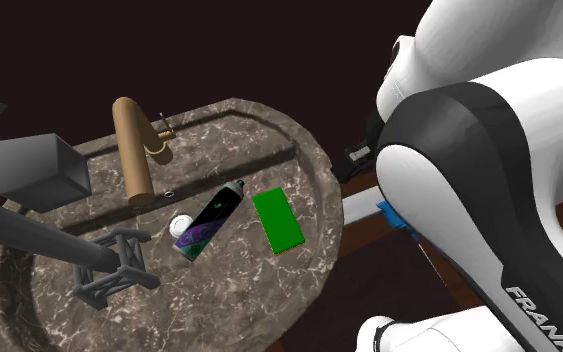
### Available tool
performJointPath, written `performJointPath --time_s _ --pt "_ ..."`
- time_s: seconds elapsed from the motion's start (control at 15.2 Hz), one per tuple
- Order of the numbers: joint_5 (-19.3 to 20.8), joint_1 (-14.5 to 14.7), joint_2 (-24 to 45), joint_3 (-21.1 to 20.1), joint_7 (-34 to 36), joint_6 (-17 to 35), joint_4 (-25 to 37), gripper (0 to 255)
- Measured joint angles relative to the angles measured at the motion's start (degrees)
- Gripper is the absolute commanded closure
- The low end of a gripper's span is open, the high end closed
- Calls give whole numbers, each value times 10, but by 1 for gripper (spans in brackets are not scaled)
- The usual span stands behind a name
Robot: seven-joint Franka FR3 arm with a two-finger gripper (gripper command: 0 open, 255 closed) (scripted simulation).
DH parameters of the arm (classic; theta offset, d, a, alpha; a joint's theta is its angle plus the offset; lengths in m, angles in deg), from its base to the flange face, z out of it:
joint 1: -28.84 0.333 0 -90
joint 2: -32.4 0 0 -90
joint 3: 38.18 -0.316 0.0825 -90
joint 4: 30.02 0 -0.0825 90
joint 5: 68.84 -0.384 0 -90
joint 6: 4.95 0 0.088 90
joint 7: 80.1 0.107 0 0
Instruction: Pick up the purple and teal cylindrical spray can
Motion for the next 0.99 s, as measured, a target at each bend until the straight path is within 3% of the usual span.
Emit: performJointPath --time_s 0.2,0.66,0.99 --pt "-12 -3 -5 -21 36 5 -13 0" --pt "-82 -20 9 -142 248 38 -40 0" --pt "-124 -43 64 -233 407 66 -16 0"
